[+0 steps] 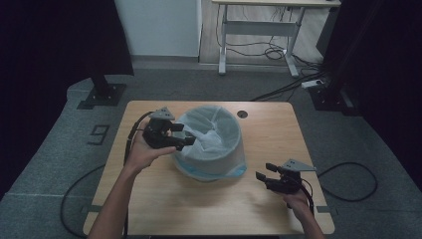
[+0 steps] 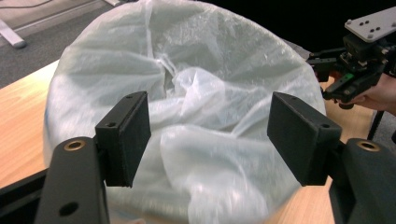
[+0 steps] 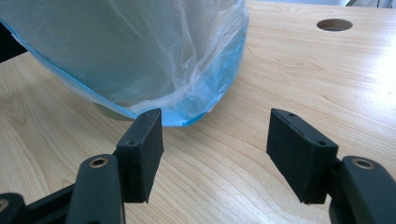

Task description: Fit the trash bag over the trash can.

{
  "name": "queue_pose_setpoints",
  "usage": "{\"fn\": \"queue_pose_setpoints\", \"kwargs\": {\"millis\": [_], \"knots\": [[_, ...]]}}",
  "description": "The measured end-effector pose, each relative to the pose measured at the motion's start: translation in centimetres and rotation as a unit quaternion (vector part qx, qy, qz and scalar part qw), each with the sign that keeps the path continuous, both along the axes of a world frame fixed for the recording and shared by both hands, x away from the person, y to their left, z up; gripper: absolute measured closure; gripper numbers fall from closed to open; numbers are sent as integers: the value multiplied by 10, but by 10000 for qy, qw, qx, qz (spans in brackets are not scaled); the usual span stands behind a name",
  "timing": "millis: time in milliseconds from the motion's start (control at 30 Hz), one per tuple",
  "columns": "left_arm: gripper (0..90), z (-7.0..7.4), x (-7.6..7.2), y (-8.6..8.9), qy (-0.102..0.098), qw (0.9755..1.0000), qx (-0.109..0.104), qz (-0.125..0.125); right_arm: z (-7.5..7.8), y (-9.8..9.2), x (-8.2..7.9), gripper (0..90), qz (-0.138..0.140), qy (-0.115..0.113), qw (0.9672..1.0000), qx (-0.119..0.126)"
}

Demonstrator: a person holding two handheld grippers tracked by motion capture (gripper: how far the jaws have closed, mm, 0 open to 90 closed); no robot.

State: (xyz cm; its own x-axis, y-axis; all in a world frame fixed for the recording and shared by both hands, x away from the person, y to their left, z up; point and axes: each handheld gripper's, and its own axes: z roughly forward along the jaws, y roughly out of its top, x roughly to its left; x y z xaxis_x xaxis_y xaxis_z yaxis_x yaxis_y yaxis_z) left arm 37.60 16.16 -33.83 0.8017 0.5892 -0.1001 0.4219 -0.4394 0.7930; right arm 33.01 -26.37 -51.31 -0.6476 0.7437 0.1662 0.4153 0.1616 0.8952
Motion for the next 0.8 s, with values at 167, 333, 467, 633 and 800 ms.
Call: {"fn": "queue_pose_setpoints", "kwargs": {"millis": [167, 333, 467, 633, 800], "knots": [[300, -7, -11, 12, -16, 9999, -93, 57, -2, -5, -2, 354, -80, 29, 10000, 18], [300, -16, -21, 24, -47, 9998, -127, 125, -5, -9, -4, 353, -110, 54, 9999, -10], [300, -23, -28, 33, -41, 9997, -113, 219, -6, -12, -3, 352, -162, 69, 9998, 0], [300, -36, -33, 46, 11, 9993, -108, 366, -8, -11, -3, 351, -176, 80, 9998, -106], [301, -51, -38, 56, 66, 9987, -86, 492, -10, -9, -4, 350, -153, 90, 9997, -168]]}}
